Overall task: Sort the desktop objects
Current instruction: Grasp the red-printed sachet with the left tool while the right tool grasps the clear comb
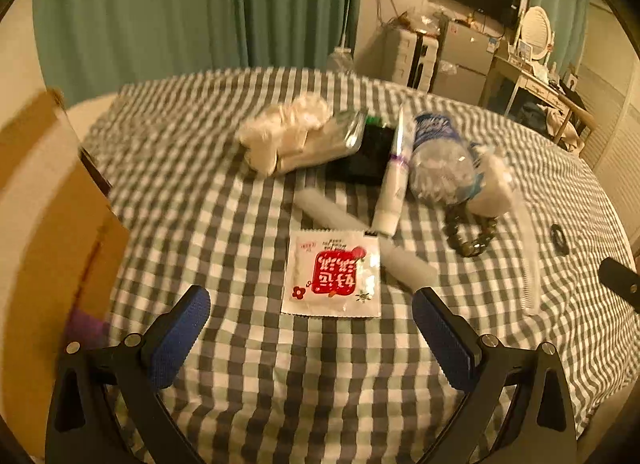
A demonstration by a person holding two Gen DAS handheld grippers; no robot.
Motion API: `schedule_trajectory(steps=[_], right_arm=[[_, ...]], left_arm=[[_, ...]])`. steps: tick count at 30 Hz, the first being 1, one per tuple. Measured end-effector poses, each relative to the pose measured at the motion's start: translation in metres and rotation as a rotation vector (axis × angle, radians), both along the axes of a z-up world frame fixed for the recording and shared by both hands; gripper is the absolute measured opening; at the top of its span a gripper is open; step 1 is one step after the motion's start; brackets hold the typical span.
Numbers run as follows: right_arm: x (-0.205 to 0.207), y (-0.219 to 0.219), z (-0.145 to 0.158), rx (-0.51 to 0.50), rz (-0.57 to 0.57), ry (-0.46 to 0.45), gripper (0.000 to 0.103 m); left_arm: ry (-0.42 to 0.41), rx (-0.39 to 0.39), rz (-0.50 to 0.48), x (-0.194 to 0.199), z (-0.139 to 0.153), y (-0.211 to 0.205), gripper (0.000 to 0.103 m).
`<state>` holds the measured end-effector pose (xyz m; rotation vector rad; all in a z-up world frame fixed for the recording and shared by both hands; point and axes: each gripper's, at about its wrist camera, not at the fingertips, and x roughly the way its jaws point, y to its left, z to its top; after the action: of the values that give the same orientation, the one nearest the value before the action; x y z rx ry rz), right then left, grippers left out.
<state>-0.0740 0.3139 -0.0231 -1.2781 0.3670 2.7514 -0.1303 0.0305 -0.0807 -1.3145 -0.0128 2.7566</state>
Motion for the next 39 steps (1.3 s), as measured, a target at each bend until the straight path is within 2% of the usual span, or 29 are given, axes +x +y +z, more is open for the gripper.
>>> schedule_trajectory(steps=[3, 10, 14, 16, 26, 28, 31, 32, 33, 34, 36, 39], right_arm=[[-0.019, -0.003, -0.018, -0.001, 0.021, -0.051, 0.074], [-0.058, -0.015, -0.050, 0.020, 0.059, -0.114, 0.072], [-0.074, -0.018, -0.062, 0.041, 0.075, -0.144, 0.061], [-0.078, -0.017, -0.068, 0.030, 0.075, -0.164, 0.057], [-0.079, -0.017, -0.079, 0.040, 0.069, -0.173, 0.056], [-0.079, -0.017, -0.079, 0.045, 0.071, -0.177, 0.053], [-0.077, -0.015, -0.079, 0.032, 0.065, -0.177, 0.046], [-0.077, -0.014, -0.080, 0.028, 0.064, -0.178, 0.043], [-0.077, -0.013, -0.080, 0.027, 0.064, -0.178, 0.036], [-0.076, -0.013, -0.080, 0.023, 0.073, -0.180, 0.032], [-0.072, -0.009, -0.074, 0.017, 0.082, -0.180, 0.031], [-0.067, 0.001, -0.072, -0.026, 0.070, -0.185, 0.029]], left_arm=[[-0.037, -0.018, 0.013, -0.012, -0.015, -0.002, 0.103], [-0.033, -0.049, 0.004, -0.035, -0.027, 0.002, 0.103], [-0.039, -0.001, -0.010, -0.042, -0.030, 0.000, 0.103], [-0.049, 0.010, -0.014, -0.043, -0.033, 0.000, 0.103], [-0.070, 0.032, -0.045, -0.046, -0.033, 0.005, 0.103], [-0.084, 0.036, -0.055, -0.050, -0.036, 0.006, 0.101], [-0.079, 0.039, -0.091, -0.052, -0.036, 0.006, 0.086], [-0.073, 0.038, -0.112, -0.050, -0.034, 0.010, 0.077], [-0.068, 0.030, -0.128, -0.048, -0.033, 0.012, 0.068], [-0.059, 0.006, -0.156, -0.045, -0.032, 0.018, 0.065], [-0.051, -0.023, -0.180, -0.042, -0.031, 0.023, 0.052], [-0.067, 0.008, -0.191, -0.042, -0.031, 0.021, 0.040]])
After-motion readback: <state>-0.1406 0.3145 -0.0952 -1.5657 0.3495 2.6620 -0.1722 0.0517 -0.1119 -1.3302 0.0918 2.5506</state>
